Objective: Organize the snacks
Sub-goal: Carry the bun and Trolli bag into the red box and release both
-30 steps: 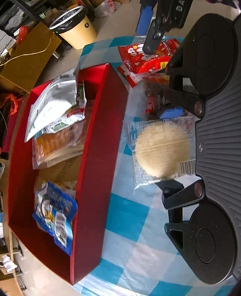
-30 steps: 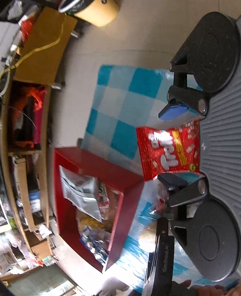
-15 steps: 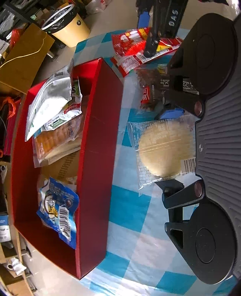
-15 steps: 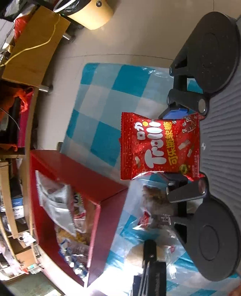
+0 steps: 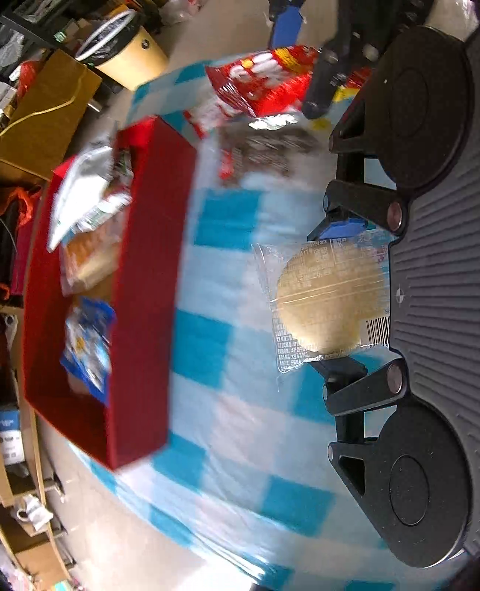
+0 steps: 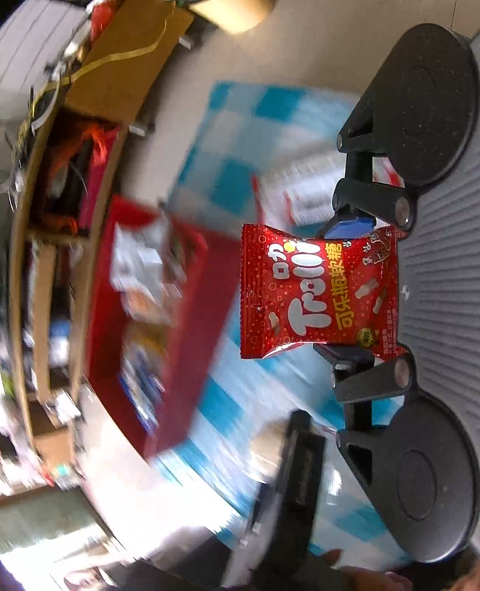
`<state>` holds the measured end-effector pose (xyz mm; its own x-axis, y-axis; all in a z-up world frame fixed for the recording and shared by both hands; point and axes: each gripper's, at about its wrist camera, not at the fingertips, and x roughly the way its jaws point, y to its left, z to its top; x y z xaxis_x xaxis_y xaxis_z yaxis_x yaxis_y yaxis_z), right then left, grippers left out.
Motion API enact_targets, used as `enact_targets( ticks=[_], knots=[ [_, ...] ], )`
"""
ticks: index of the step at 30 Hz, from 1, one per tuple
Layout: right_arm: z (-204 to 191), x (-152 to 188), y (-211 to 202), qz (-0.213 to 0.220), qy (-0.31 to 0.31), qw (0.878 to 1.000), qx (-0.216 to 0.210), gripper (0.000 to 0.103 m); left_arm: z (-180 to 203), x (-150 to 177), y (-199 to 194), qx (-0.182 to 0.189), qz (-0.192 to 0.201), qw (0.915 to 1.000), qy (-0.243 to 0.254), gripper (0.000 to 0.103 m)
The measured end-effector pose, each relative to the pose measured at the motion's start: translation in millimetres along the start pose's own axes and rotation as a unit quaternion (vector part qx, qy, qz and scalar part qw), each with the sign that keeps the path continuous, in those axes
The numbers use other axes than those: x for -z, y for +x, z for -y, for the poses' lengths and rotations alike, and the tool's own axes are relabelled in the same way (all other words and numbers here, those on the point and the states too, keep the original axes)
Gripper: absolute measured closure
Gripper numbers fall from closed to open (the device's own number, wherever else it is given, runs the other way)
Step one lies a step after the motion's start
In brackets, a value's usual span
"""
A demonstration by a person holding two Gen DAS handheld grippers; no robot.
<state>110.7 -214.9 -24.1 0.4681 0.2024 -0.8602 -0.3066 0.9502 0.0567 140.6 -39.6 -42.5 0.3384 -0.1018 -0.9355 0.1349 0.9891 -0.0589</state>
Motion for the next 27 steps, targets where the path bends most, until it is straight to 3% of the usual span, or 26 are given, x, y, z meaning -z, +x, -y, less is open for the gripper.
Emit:
enact_targets(
  ticks=[7,10,15,20,22,26,27],
  knots=[
    [-47.6,35.7,25.4,-0.054,-0.044,0.998,-0.009,0.048,-17.6,35.4,5.3,-0.033,-0.009,0.9992,0.02,0.029],
    [-54.7,41.2,36.8,-0.07,-0.053,0.996,-0.011,0.047,-24.0,37.2,11.6,-0.047,-0.009,0.9987,0.021,0.014],
    [-54.9,40.1,38.0,-0.069,-0.053,0.996,-0.018,0.043,-31.1,31.8,17.1,-0.041,-0.012,0.9991,-0.003,0.006],
    [-58.3,39.9,39.6,-0.068,-0.064,0.996,-0.014,0.043,-24.3,39.2,19.0,-0.049,-0.014,0.9986,0.016,0.003],
    [-57.7,41.4,37.8,-0.067,-0.065,0.996,-0.01,0.043,-25.3,42.8,16.2,-0.048,-0.013,0.9986,0.015,0.004],
    [-56.0,42.6,32.3,-0.065,-0.06,0.996,-0.01,0.048,-24.1,45.3,4.8,-0.04,-0.004,0.9989,0.024,0.036],
    [-55.9,41.7,30.5,-0.06,-0.058,0.996,-0.011,0.048,-22.8,45.7,2.5,-0.044,-0.002,0.9987,0.027,0.036]
  ],
)
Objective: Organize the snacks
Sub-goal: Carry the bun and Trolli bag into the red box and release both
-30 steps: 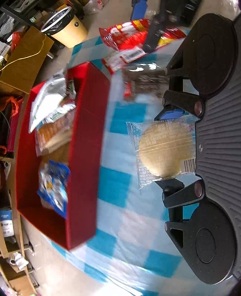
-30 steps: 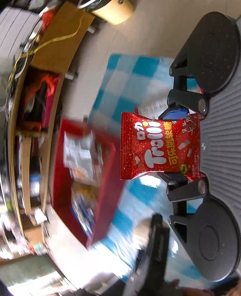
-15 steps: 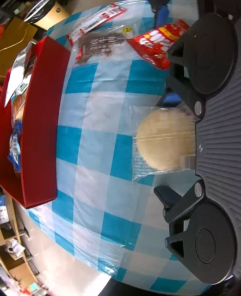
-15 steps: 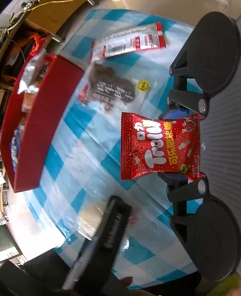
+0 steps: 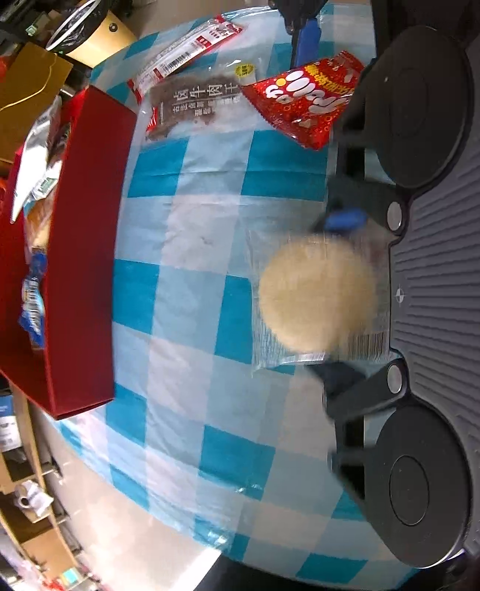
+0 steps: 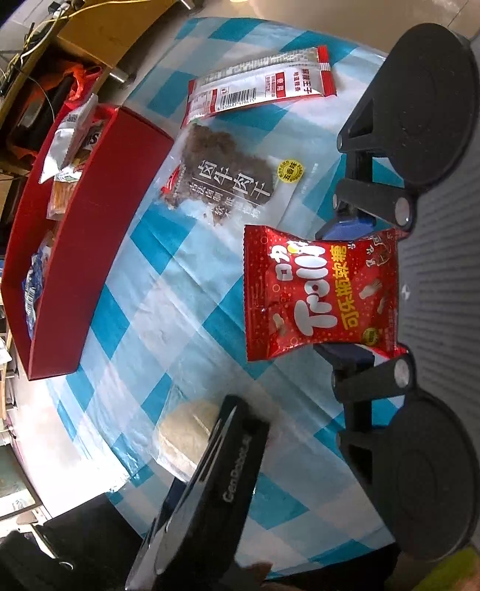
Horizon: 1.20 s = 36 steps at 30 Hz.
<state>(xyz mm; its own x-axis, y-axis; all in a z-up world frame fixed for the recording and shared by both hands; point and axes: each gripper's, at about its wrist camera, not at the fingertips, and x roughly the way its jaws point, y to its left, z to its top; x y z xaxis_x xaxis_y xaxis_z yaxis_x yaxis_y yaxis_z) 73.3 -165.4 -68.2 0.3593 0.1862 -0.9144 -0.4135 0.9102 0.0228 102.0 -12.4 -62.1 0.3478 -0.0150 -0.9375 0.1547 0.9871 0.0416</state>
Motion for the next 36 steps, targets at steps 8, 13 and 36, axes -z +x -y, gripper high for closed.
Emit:
enact_targets(
  ticks=[8,13,36],
  knots=[
    [19.5,-15.6,-30.5,0.063,0.05,0.997,0.0,0.049,-0.5,-5.3,-12.5,0.011,0.015,0.9998,-0.004,0.037],
    [29.1,-28.7,-40.0,0.087,0.064,0.994,0.003,0.049,6.5,-16.2,-31.9,0.014,0.051,0.9986,-0.002,0.037],
    [74.0,-91.8,-58.4,0.17,0.107,0.979,0.021,0.049,20.6,-87.5,-59.6,-0.015,0.146,0.9892,0.0,0.037]
  ],
)
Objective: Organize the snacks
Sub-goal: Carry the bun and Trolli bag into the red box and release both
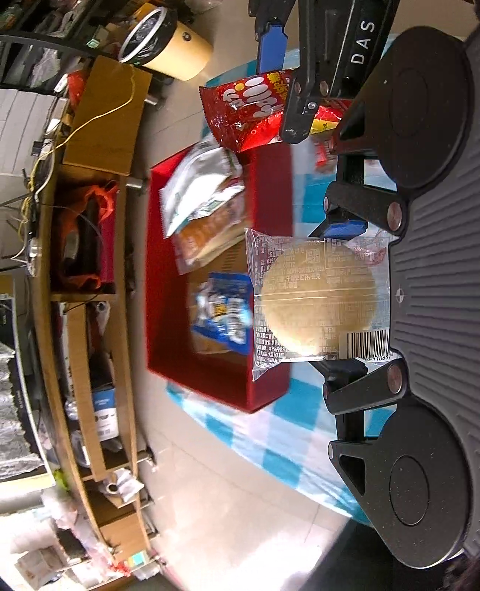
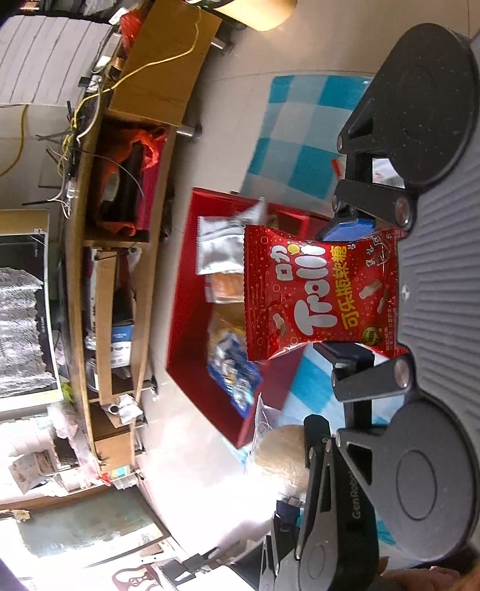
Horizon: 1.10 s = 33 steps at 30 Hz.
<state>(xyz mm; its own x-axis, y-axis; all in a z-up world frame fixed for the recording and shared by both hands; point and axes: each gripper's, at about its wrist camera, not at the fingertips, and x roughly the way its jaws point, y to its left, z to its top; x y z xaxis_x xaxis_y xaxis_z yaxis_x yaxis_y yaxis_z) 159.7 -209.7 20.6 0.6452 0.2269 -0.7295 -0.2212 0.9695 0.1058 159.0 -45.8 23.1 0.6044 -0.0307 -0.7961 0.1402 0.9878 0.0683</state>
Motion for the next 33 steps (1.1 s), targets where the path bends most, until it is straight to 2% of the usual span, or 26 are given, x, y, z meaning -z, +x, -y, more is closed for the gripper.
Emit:
enact_targets(
  ticks=[9,33],
  knots=[
    [11.8,-26.6,14.7,0.016,0.008,1.0,0.007,0.049,-0.6,-31.3,11.8,-0.011,0.018,0.9997,-0.011,0.037],
    [27.9,-58.4,55.9,0.012,0.02,0.999,0.021,0.049,-4.1,-73.6,47.4,-0.031,0.021,0.999,-0.026,0.037]
  ],
)
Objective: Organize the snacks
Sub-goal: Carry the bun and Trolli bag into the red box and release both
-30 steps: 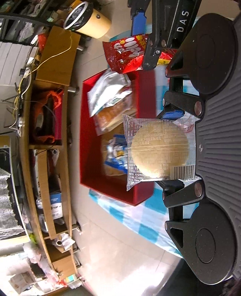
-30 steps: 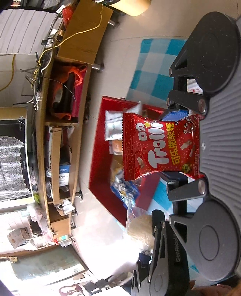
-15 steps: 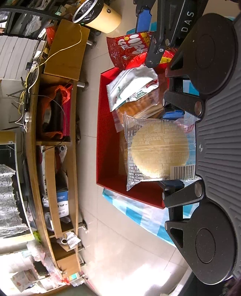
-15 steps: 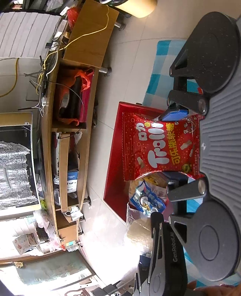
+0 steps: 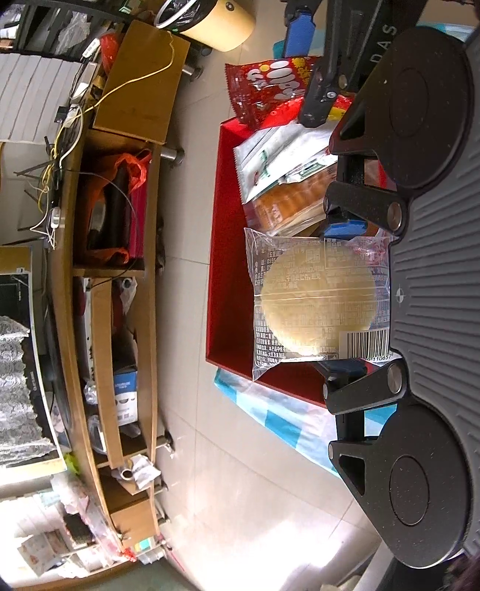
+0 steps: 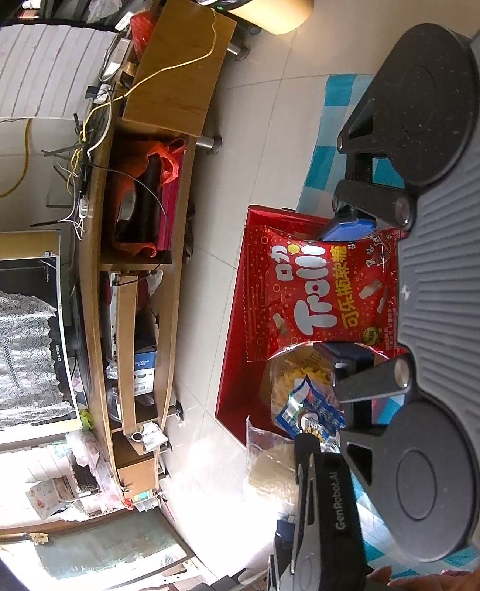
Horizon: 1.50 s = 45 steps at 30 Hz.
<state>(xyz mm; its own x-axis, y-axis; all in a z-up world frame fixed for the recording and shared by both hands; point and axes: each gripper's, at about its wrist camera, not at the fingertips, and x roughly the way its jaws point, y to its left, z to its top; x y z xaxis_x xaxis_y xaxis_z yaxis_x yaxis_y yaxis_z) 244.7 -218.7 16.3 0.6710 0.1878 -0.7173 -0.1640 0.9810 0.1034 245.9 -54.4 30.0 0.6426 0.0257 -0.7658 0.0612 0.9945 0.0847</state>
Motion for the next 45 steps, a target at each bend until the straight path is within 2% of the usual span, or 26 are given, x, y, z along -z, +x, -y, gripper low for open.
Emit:
enact_targets(
  ticks=[17,25,35,45],
  knots=[
    [6.5,-12.3,36.7,-0.019,0.001,1.0,0.002,0.049,1.0,-11.0,38.3,-0.016,-0.022,0.9996,-0.013,0.036],
    [4.8,-14.8,45.8,-0.025,-0.002,1.0,0.0,0.048,3.6,-13.9,39.6,-0.017,-0.015,0.9997,-0.012,0.033],
    [0.4,-19.9,44.5,-0.013,0.001,1.0,-0.012,0.046,1.5,-18.0,34.2,-0.028,-0.001,0.9995,-0.017,0.018],
    [-5.2,-24.0,36.2,0.001,-0.007,1.0,-0.011,0.045,-5.4,-22.5,28.3,-0.025,0.008,0.9991,-0.034,0.016]
  ],
)
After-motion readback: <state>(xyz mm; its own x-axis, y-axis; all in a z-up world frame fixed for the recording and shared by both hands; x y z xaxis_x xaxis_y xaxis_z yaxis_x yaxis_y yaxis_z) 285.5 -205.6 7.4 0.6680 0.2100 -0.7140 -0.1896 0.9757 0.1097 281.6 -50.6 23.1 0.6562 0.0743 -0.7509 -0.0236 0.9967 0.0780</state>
